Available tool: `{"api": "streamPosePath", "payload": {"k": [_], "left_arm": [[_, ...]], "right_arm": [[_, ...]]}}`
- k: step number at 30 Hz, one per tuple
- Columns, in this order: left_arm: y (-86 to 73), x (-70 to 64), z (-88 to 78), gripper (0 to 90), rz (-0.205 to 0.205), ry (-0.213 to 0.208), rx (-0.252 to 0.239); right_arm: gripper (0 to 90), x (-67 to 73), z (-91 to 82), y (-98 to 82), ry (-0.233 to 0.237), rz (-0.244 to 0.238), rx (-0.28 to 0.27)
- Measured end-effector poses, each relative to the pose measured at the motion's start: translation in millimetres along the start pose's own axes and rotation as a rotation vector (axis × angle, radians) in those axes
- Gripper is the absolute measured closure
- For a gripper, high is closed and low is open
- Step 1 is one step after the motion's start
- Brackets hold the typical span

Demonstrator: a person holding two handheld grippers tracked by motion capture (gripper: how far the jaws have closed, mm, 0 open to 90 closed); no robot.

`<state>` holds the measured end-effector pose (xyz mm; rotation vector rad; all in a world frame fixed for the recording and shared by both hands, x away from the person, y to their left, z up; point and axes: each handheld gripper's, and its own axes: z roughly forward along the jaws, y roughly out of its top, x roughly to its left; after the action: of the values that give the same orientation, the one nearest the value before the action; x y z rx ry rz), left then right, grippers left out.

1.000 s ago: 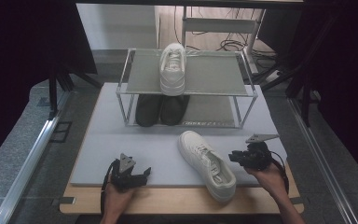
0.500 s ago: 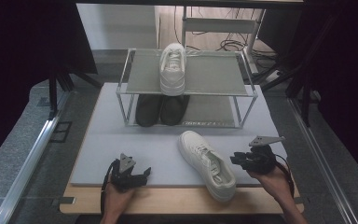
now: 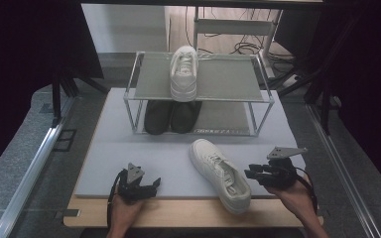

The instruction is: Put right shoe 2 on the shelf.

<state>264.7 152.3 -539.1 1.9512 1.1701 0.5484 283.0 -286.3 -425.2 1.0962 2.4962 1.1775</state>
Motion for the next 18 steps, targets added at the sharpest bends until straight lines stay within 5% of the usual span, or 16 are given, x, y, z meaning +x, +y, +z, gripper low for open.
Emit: {"api": "streamPosePath", "payload": {"k": [18], "left_arm": [[-0.1, -0.1, 0.3, 13.8, -0.004, -0.001, -0.004]], "right_arm": [[60.0, 7.8, 37.9, 17.4, 0.052, -0.031, 0.045]]}}
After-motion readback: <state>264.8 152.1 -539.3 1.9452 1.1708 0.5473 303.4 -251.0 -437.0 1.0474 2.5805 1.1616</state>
